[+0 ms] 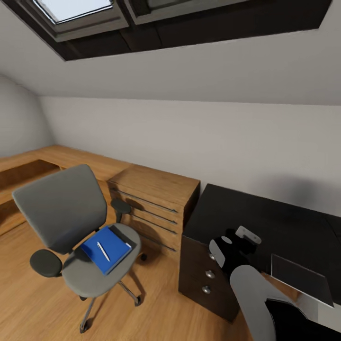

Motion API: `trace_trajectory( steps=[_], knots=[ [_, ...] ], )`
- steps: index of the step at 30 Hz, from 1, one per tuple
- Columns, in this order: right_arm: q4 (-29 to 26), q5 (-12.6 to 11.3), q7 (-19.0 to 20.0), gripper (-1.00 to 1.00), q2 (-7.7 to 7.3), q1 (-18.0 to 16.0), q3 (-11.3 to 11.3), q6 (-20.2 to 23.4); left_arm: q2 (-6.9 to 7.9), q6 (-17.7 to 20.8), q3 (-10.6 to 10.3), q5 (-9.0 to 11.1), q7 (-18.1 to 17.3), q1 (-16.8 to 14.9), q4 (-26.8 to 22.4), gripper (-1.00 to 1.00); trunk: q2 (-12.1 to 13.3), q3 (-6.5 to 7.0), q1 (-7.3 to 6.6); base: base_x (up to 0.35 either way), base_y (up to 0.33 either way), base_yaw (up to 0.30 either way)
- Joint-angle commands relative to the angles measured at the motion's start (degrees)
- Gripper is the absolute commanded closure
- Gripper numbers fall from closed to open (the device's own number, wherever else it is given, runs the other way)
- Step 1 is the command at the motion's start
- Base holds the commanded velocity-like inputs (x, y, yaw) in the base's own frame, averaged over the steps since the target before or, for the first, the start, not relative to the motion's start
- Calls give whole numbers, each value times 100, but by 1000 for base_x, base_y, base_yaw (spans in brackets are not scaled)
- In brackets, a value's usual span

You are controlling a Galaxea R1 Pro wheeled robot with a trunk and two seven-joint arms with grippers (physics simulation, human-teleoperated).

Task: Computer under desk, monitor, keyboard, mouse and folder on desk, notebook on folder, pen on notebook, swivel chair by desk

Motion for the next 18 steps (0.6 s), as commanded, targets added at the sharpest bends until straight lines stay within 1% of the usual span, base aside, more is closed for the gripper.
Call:
trace_trajectory(
  steps=[1,8,11,18],
  knots=[
    [-4,-55,1,-100,4,-3,0,-58,5,-30,-48,61,29,-6,-6,-100,-4,-6,0,0,0,285],
    [-4,-55,0,-100,18,-3,0,-52,5,-30,-48,61,33,-8,-6,-100,-4,-6,0,0,0,271],
    [-4,-55,0,-100,24,-3,0,-44,5,-30,-48,61,37,-9,-6,-100,-4,-6,0,0,0,81],
    [-3,-55,19,-100,20,-3,10,-42,5,-30,-48,61,39,-5,-6,-100,-4,-6,0,0,0,14]
  ],
)
